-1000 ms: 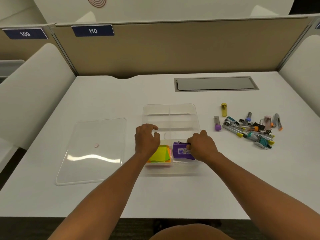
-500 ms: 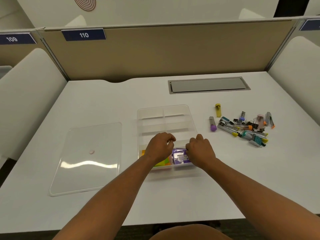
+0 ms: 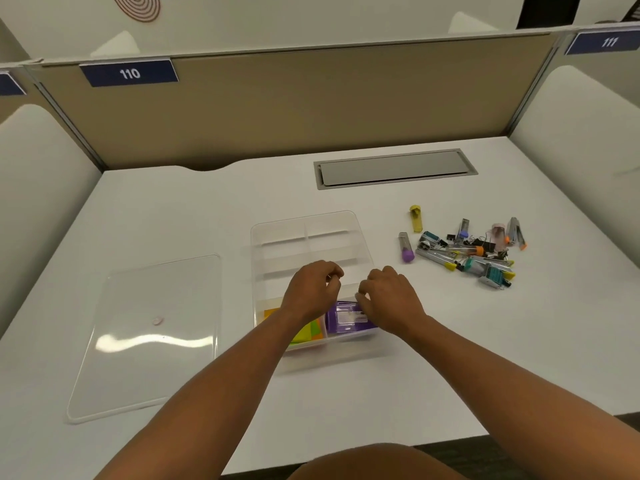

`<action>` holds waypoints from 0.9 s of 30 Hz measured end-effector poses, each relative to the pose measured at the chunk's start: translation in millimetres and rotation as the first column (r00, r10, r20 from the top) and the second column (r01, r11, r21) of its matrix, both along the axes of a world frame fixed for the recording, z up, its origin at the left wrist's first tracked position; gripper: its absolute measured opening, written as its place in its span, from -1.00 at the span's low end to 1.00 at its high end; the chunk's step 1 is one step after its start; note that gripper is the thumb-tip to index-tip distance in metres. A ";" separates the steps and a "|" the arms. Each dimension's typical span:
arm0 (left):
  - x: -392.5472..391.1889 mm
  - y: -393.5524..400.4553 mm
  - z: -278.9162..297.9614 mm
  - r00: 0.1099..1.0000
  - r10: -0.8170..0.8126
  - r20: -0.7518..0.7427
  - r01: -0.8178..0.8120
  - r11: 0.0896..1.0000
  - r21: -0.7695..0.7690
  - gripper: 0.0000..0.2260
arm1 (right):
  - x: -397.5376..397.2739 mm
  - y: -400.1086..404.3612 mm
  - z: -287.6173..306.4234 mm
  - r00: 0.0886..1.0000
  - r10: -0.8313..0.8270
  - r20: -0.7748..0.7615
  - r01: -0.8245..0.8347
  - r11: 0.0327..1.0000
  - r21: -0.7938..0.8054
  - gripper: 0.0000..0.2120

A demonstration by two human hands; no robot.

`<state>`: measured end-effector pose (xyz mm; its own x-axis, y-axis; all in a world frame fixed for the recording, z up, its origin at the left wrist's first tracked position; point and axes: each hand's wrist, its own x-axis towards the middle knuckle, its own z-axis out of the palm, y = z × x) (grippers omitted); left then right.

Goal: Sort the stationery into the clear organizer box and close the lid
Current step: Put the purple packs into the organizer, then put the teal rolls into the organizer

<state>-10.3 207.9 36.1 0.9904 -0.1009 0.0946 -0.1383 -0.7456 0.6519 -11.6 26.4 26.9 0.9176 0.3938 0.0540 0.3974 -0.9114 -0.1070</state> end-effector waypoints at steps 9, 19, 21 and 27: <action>33.8 -55.5 9.0 0.999 -0.039 -0.028 0.037 0.998 -0.043 -0.80 | 38.2 -63.7 5.8 0.958 -0.250 -0.141 0.287 0.830 0.477 -0.83; 87.1 -138.6 8.4 0.993 0.038 -0.111 -0.050 0.993 -0.111 -0.80 | 89.9 -135.3 -3.3 0.930 -0.309 -0.202 0.367 0.821 0.436 -0.82; 98.8 -152.2 5.8 0.988 0.054 -0.142 -0.072 0.990 -0.122 -0.79 | 100.9 -148.2 -3.6 0.927 -0.310 -0.212 0.374 0.813 0.446 -0.82; 128.5 -191.2 -10.9 0.980 0.071 -0.186 -0.085 0.994 -0.072 -0.72 | 119.3 -190.2 -10.1 0.915 -0.338 -0.222 0.404 0.783 0.473 -0.81</action>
<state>118.3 16.8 25.2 0.9962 -0.0220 -0.0842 0.0454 -0.6942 0.7184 107.7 -163.8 16.8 0.9991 -0.0300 0.0287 -0.0062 -0.7919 -0.6106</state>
